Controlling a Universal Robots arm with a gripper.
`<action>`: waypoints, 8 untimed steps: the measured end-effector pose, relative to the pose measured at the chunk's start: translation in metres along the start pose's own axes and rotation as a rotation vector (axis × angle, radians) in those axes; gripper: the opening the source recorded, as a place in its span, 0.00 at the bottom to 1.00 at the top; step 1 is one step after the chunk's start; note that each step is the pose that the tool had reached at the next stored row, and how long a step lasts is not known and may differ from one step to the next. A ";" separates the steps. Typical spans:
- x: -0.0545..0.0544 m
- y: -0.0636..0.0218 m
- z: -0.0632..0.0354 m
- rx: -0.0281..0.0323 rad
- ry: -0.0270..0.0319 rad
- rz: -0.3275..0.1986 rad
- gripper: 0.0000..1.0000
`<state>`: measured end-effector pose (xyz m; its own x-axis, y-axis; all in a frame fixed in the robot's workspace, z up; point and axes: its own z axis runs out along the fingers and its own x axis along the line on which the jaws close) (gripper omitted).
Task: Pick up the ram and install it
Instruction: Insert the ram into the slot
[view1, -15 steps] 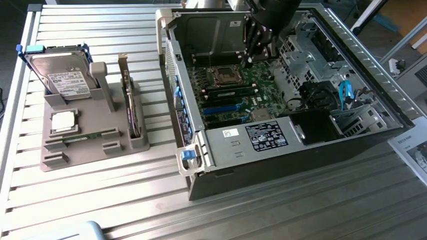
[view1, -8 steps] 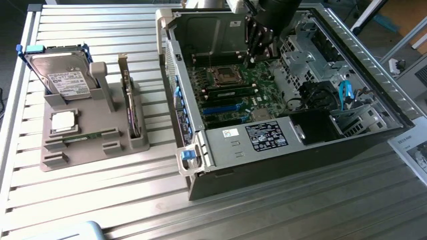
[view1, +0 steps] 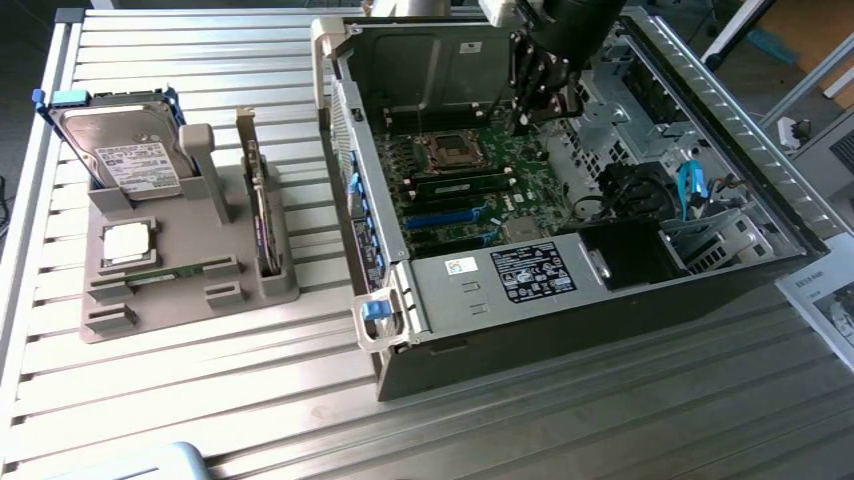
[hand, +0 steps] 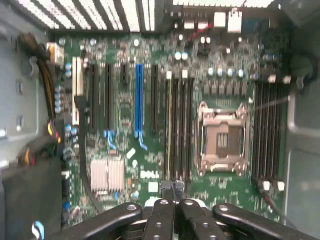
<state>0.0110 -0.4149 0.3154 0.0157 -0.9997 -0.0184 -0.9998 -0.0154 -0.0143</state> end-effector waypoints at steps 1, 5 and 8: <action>0.000 -0.0092 0.0006 0.0001 -0.0001 0.000 0.10; 0.001 -0.0348 0.0021 0.0001 0.0004 0.000 0.10; 0.001 -0.0534 0.0035 0.0001 0.0012 0.000 0.10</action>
<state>0.0645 -0.4150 0.3127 0.0157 -0.9997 -0.0173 -0.9998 -0.0154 -0.0144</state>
